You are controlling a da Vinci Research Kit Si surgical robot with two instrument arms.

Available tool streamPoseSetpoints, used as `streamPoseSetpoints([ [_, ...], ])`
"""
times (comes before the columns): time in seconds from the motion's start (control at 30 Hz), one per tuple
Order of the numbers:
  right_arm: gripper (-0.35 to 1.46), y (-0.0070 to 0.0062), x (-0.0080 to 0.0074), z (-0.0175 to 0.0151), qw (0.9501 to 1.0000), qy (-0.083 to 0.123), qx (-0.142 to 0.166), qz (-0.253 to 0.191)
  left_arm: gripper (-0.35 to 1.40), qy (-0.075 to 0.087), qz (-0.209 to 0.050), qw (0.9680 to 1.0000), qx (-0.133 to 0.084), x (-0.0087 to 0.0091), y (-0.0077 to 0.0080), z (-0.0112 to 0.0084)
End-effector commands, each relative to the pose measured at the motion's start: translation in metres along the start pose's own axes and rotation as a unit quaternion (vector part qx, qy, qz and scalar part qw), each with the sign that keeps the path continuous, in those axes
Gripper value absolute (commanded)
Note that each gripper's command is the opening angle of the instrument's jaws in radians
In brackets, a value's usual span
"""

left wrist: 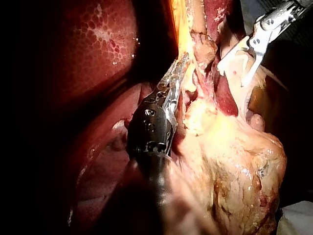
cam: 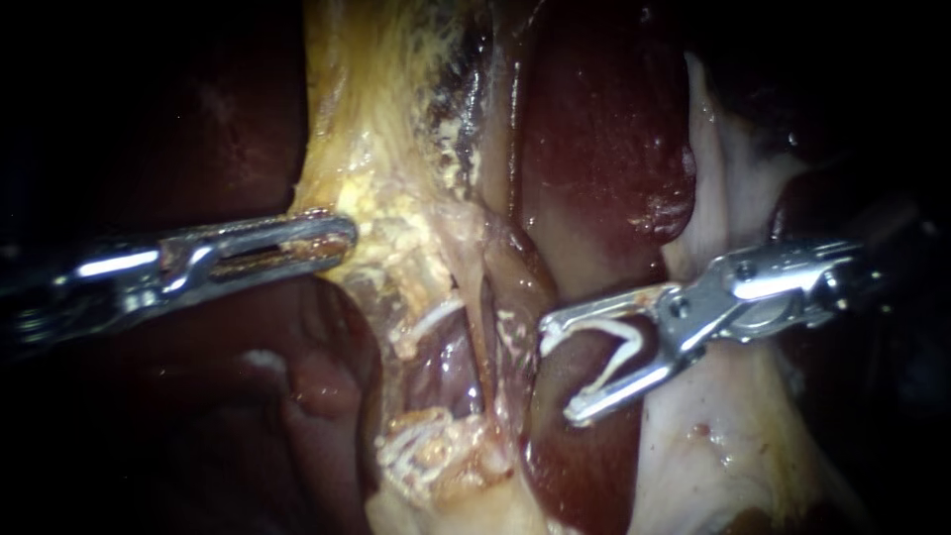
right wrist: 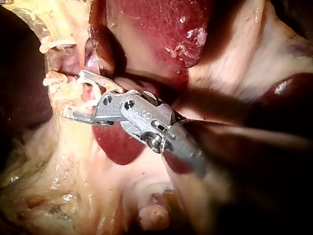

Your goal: Clipping first clip right tube

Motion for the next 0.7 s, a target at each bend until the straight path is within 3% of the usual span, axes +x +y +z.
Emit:
streamPoseSetpoints([
  [0.03, 0.56, 0.0003, -0.0003, 0.0003, 1.0000, 0.000, -0.002, 0.003, -0.35, -0.003, 0.000, 1.0000, -0.001, -0.0001, -0.0003, -0.0002],
  [0.33, 0.54, 0.0030, -0.0014, 0.0013, 1.0000, 0.000, -0.007, 0.006, -0.35, -0.005, 0.005, 1.0000, -0.002, -0.0001, -0.0014, -0.0008],
  [0.7, 0.54, 0.0047, -0.0016, 0.0032, 0.9999, 0.000, -0.014, 0.006, -0.35, -0.006, 0.004, 1.0000, -0.002, 0.0000, -0.0018, -0.0008],
])
